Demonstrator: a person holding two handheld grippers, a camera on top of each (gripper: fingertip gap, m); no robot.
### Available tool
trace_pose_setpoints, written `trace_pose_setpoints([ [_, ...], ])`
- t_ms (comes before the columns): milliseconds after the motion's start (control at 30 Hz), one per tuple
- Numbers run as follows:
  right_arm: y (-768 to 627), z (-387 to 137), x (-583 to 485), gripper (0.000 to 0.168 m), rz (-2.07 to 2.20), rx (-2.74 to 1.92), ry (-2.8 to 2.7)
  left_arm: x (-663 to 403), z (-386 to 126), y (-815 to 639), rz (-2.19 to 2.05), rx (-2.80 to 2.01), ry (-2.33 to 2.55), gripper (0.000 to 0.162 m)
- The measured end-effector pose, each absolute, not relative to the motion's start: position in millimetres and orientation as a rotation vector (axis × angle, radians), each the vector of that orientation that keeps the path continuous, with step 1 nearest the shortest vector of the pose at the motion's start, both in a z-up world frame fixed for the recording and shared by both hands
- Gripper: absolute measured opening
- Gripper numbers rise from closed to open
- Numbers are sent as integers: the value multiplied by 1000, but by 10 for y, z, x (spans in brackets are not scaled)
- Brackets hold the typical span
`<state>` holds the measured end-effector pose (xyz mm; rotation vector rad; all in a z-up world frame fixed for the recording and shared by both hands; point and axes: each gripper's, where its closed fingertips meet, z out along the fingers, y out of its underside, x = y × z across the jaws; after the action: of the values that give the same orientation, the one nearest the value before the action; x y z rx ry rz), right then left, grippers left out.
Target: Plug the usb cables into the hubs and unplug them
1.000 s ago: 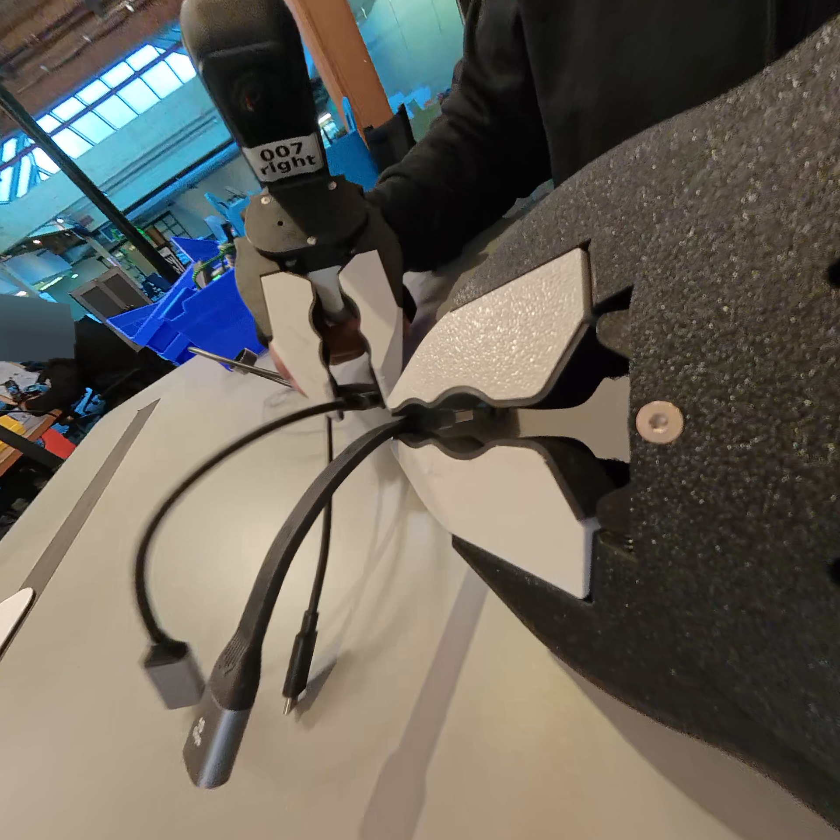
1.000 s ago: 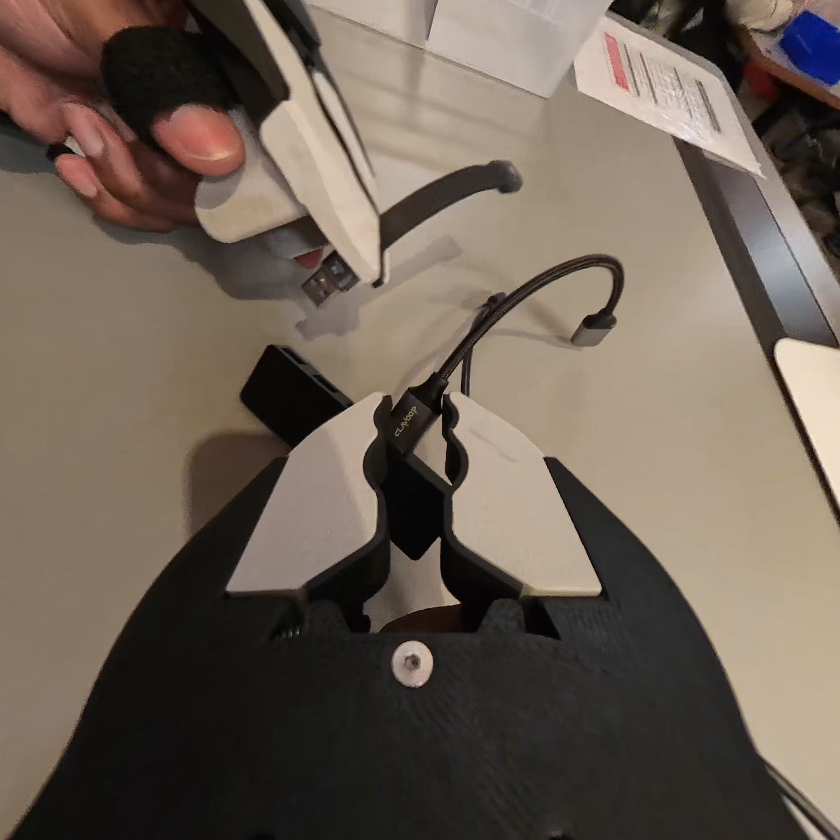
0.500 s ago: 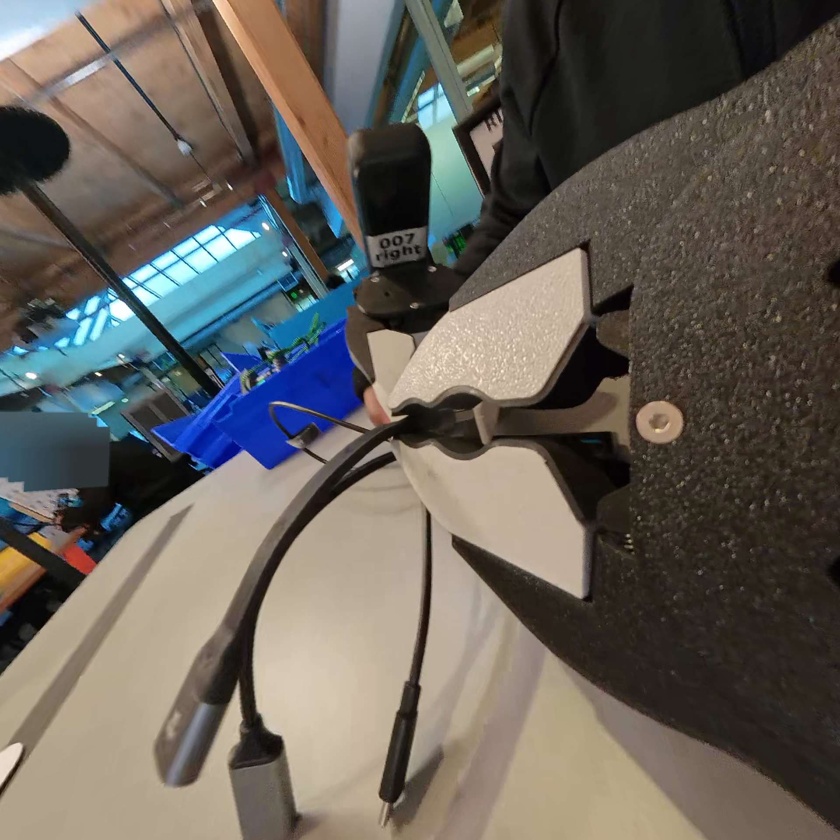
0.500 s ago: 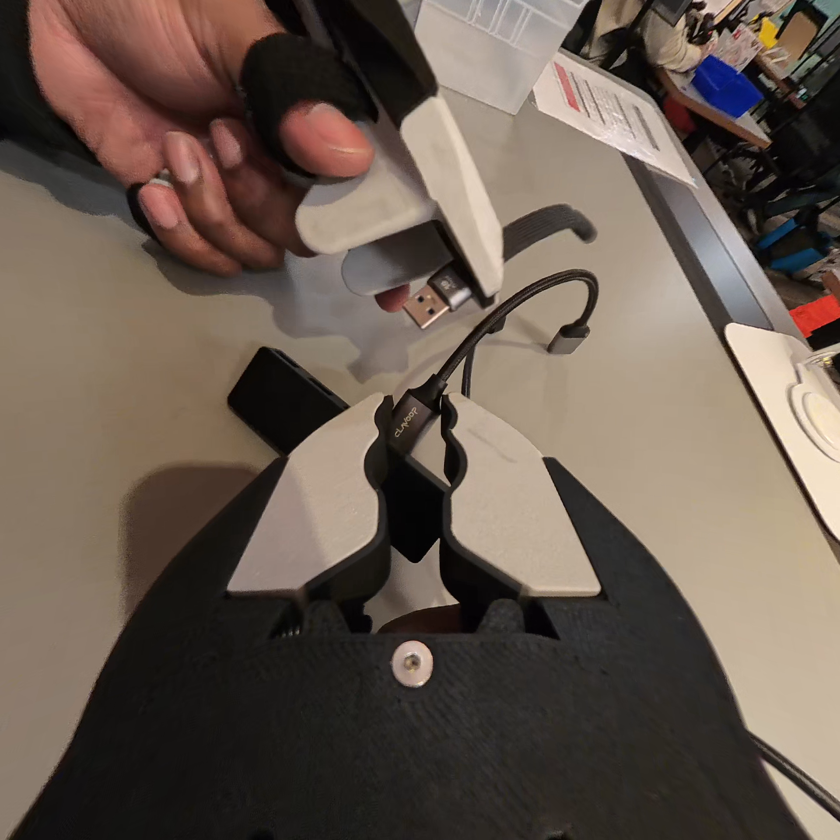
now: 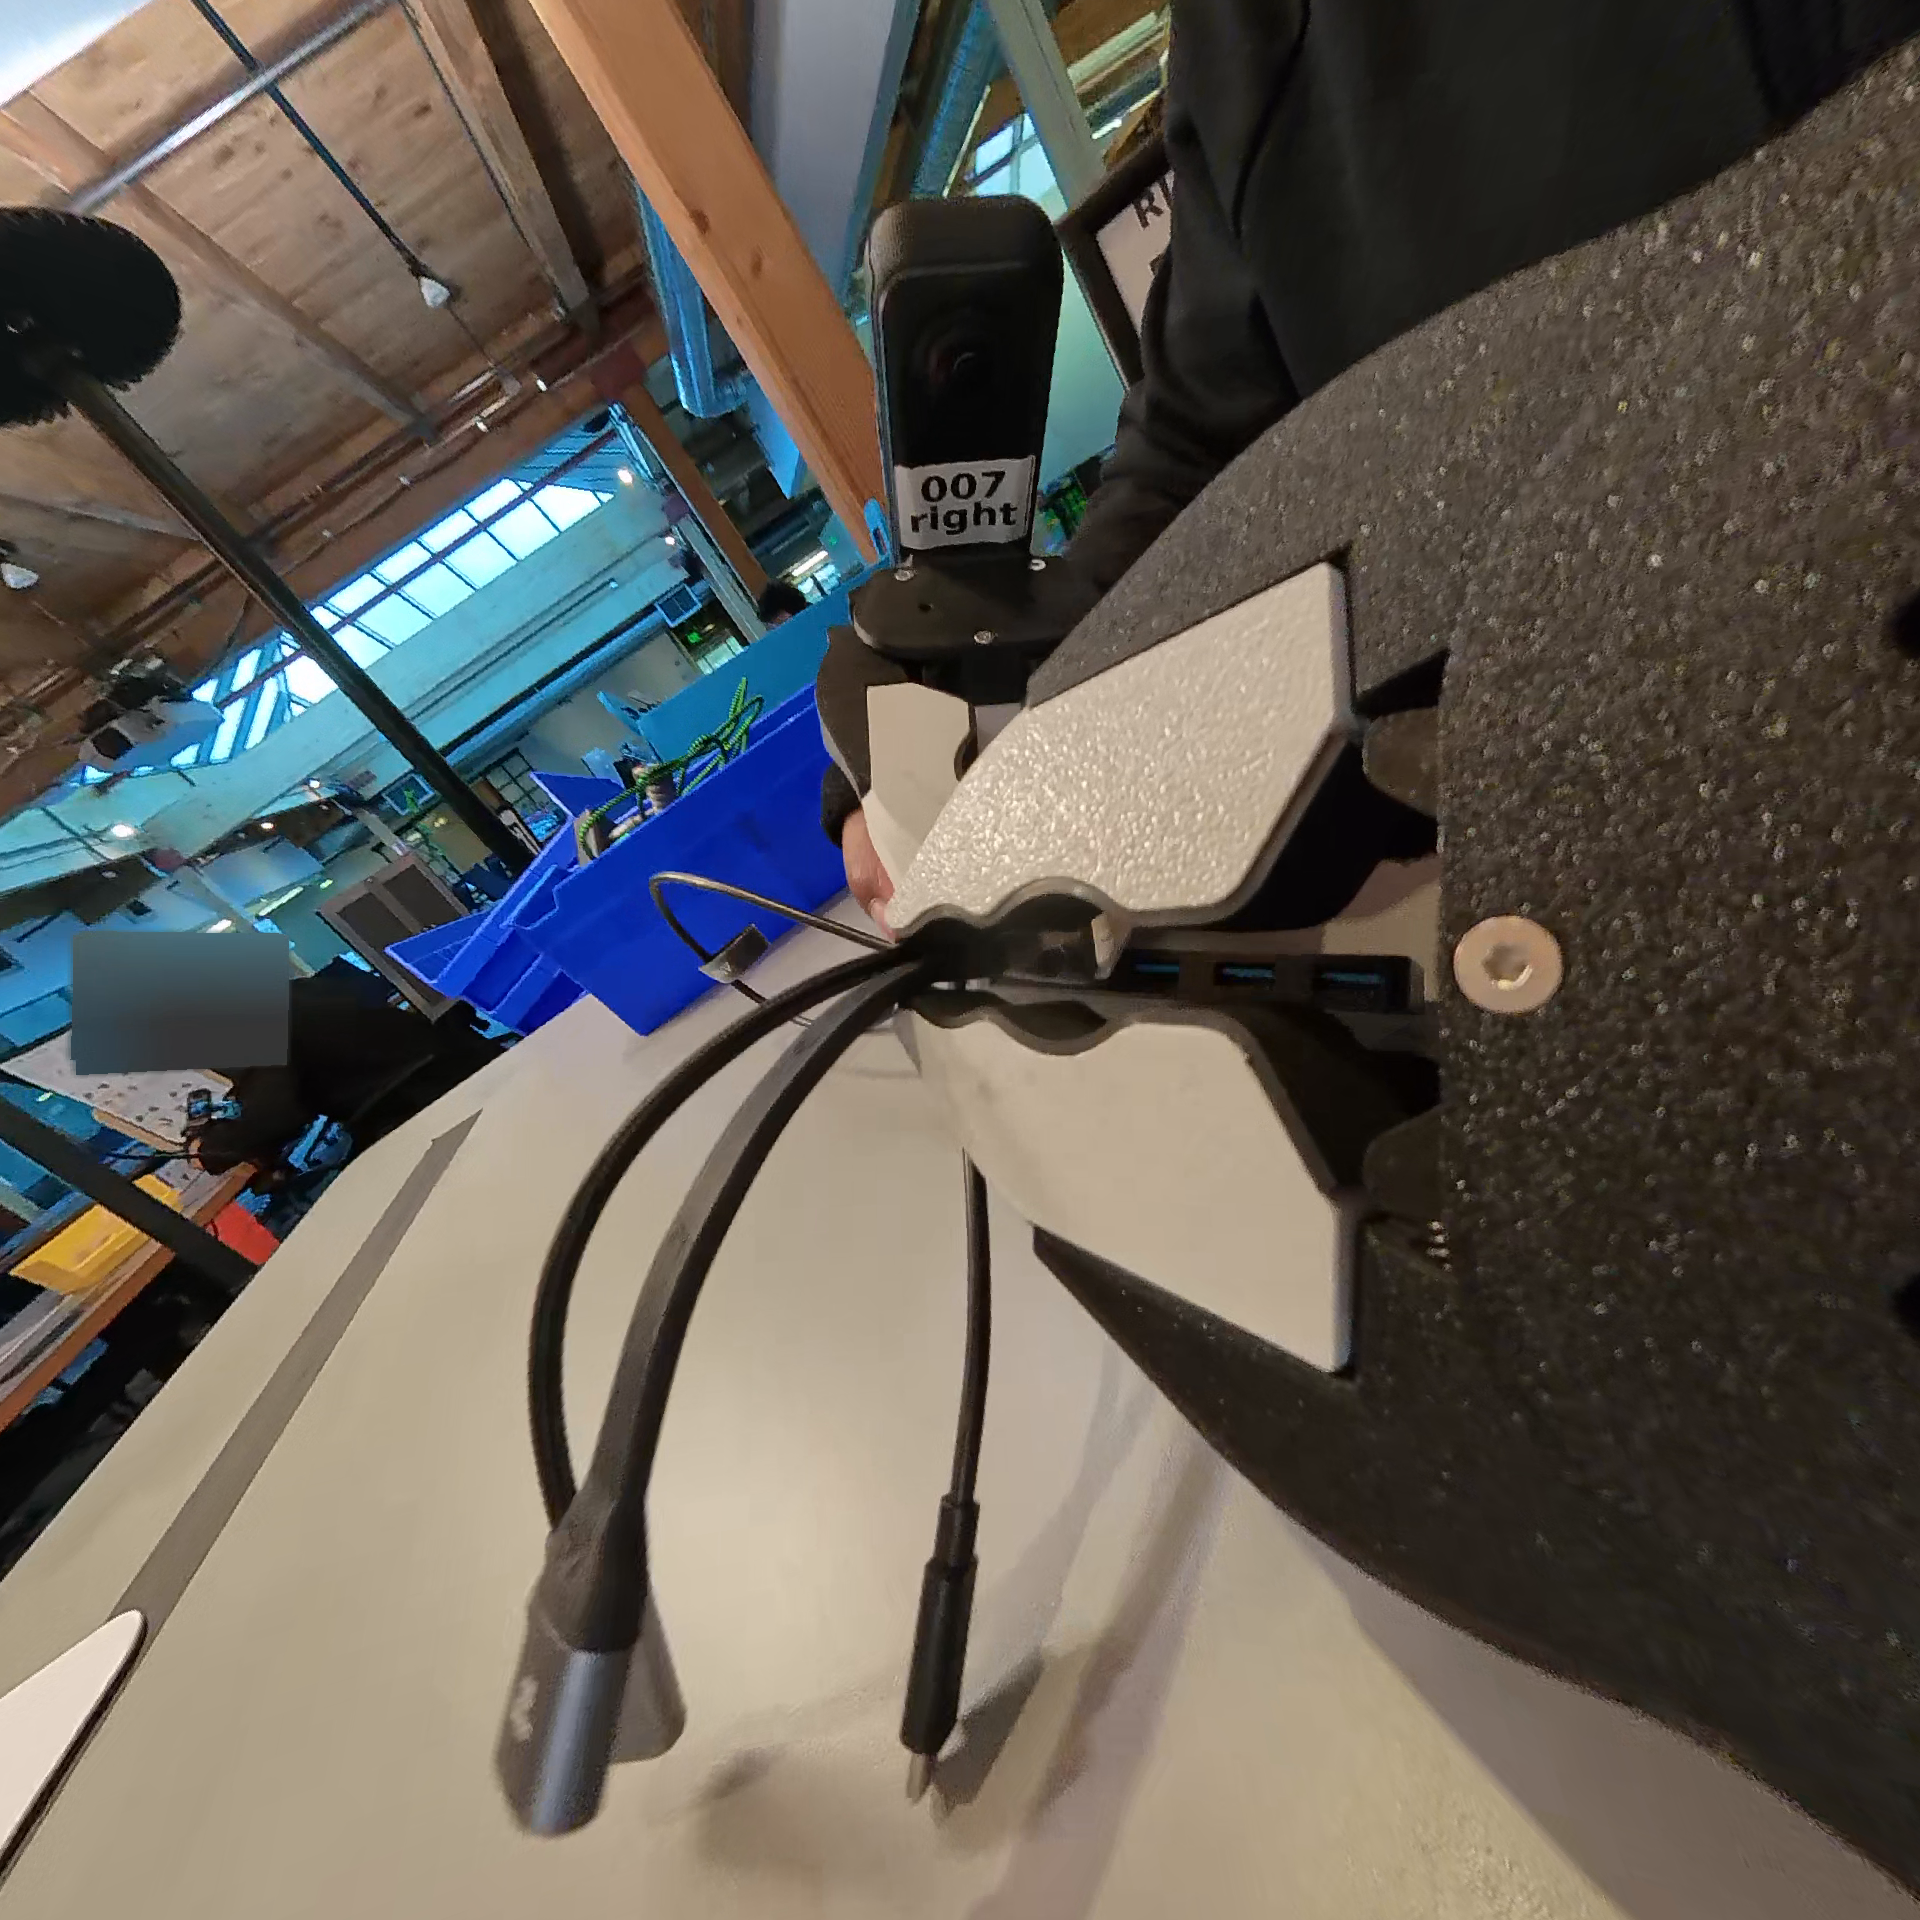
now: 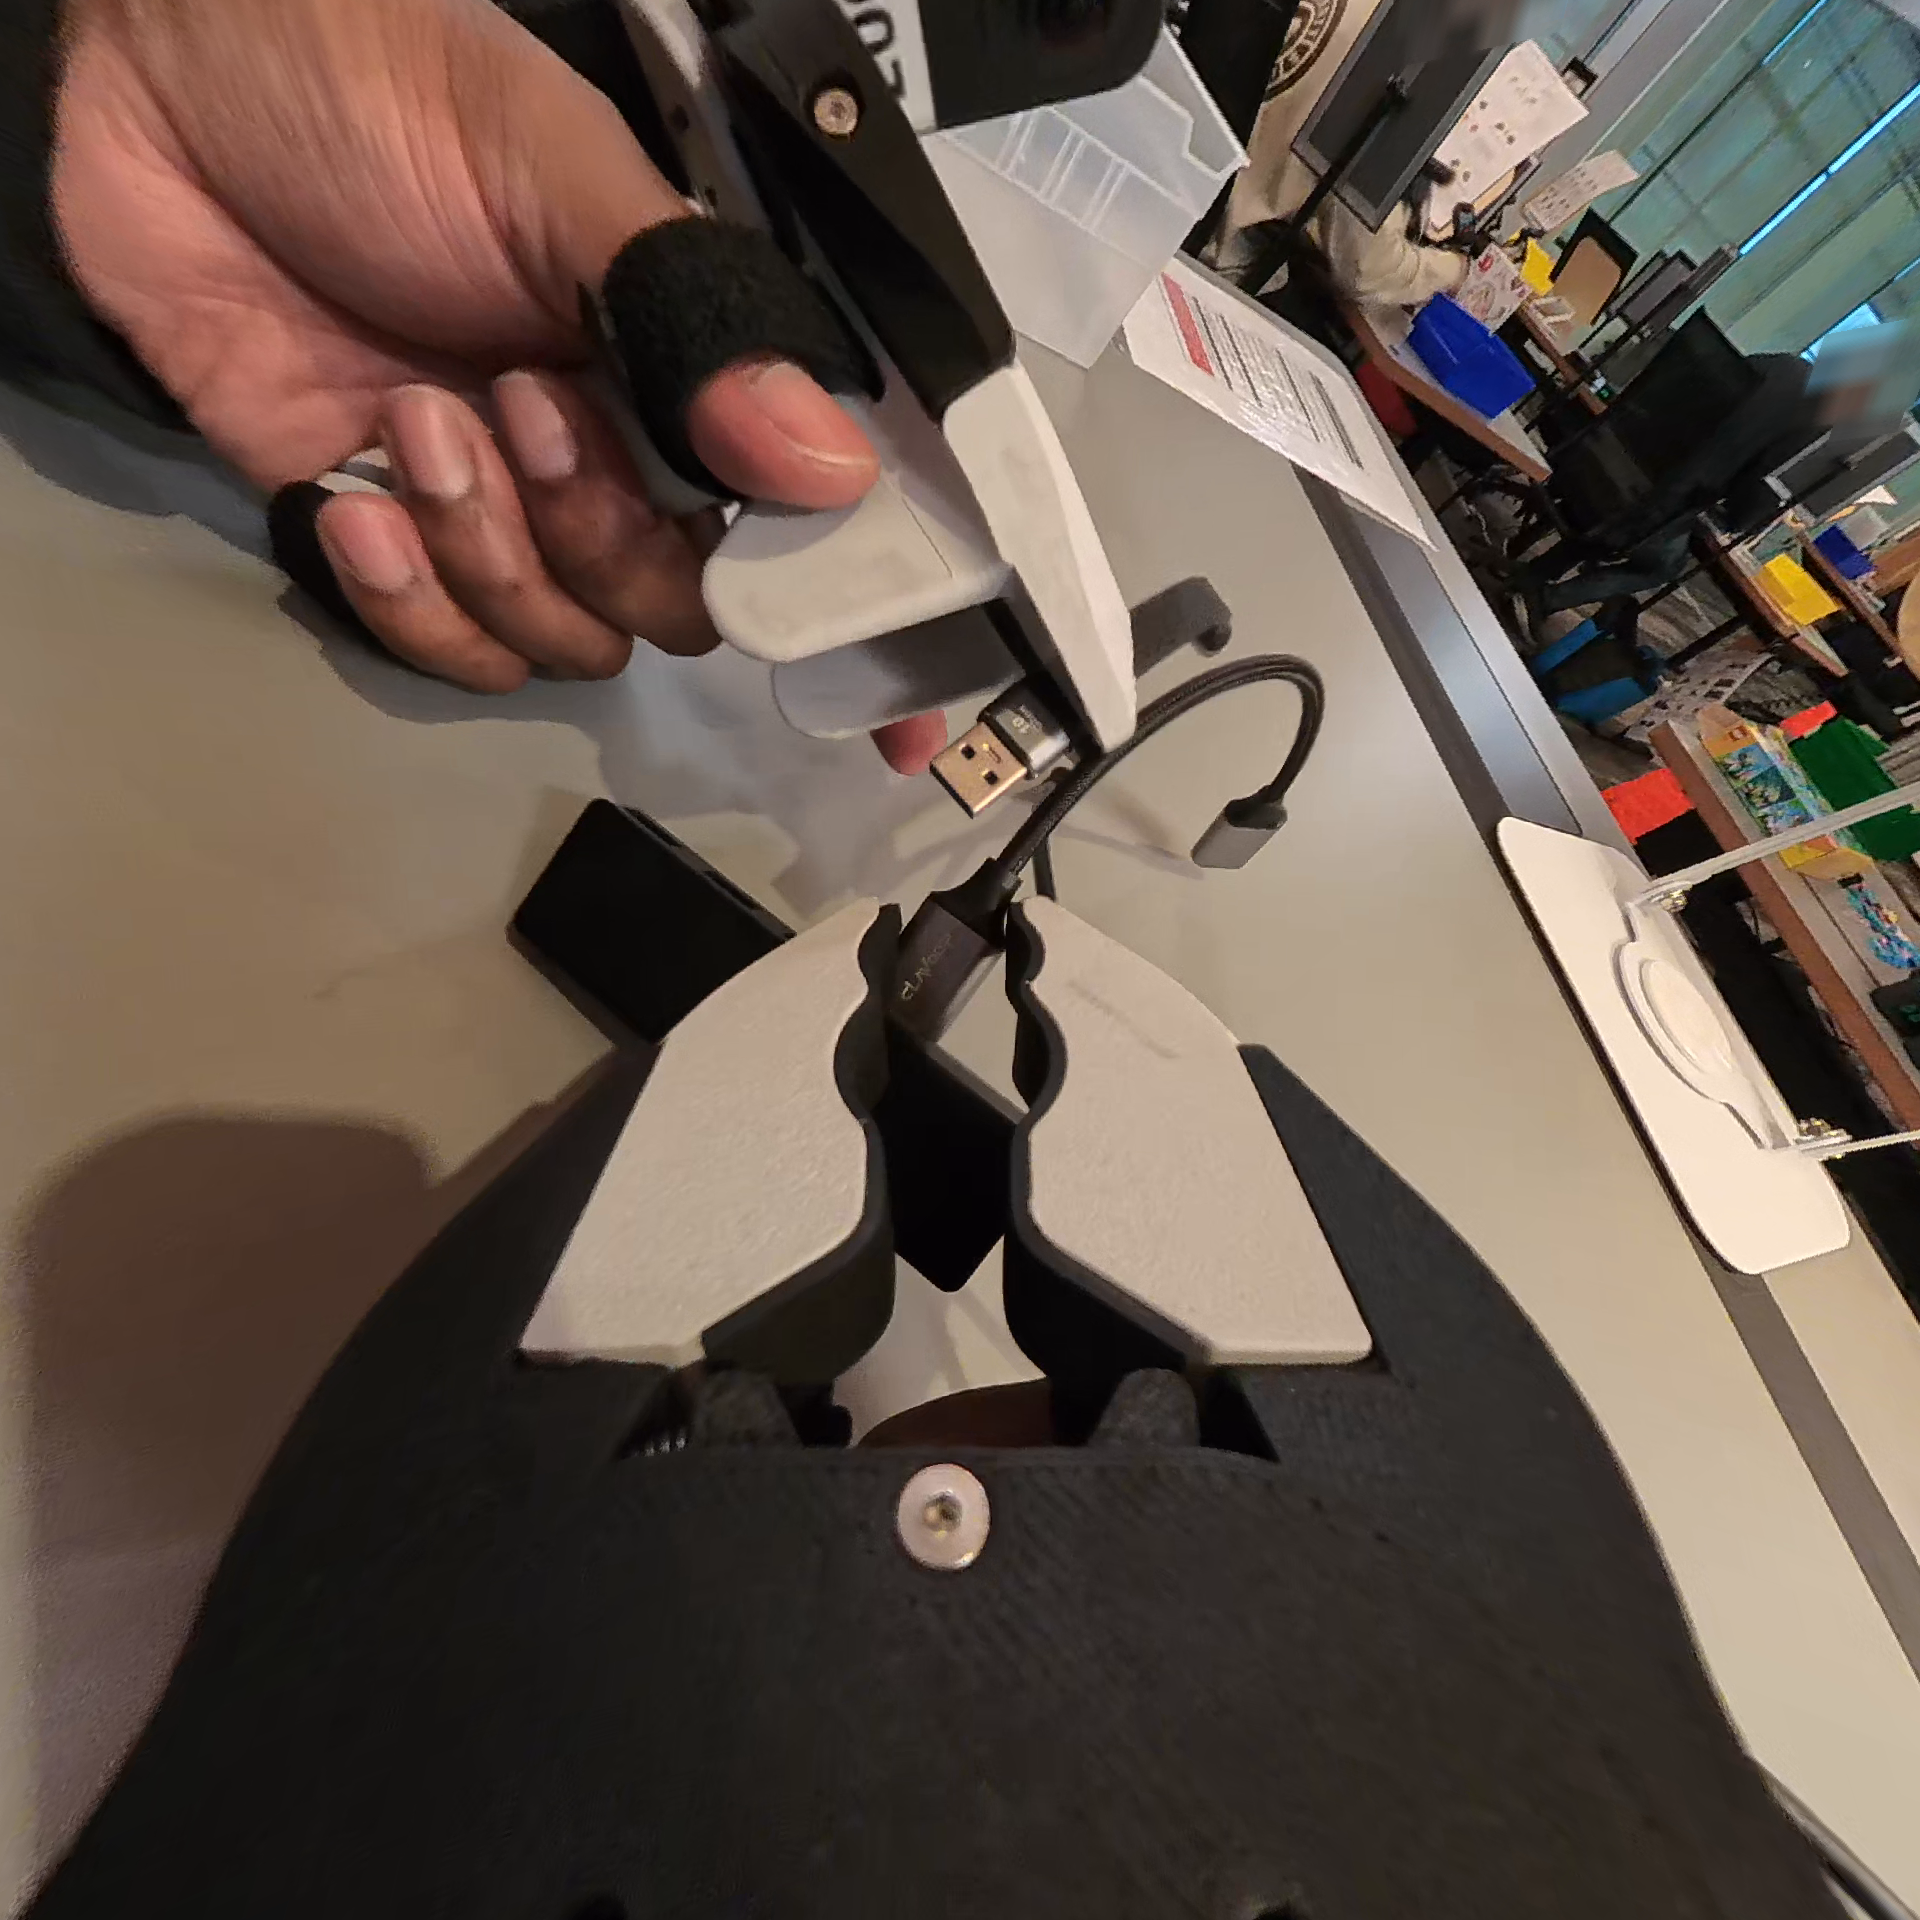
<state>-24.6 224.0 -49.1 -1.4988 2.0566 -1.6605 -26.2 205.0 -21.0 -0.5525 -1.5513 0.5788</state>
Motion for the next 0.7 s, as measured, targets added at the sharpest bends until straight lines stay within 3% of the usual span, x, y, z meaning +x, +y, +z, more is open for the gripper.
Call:
trace_pose_setpoints([
  [167,2249,-485,-218,18,-1677,-1507,2041,-288,-234,2044,578,-576,-1566,13],
  [400,2258,-448,-208,18,-1667,-1507,2014,-306,-99,2116,674,-687,-1472,6],
  [600,2345,-377,-362,59,-1471,-1547,2059,-293,89,2143,723,-809,-1393,4],
  [700,2451,-223,-389,52,-1472,-1497,2030,-262,165,2045,769,-828,-1409,5],
])
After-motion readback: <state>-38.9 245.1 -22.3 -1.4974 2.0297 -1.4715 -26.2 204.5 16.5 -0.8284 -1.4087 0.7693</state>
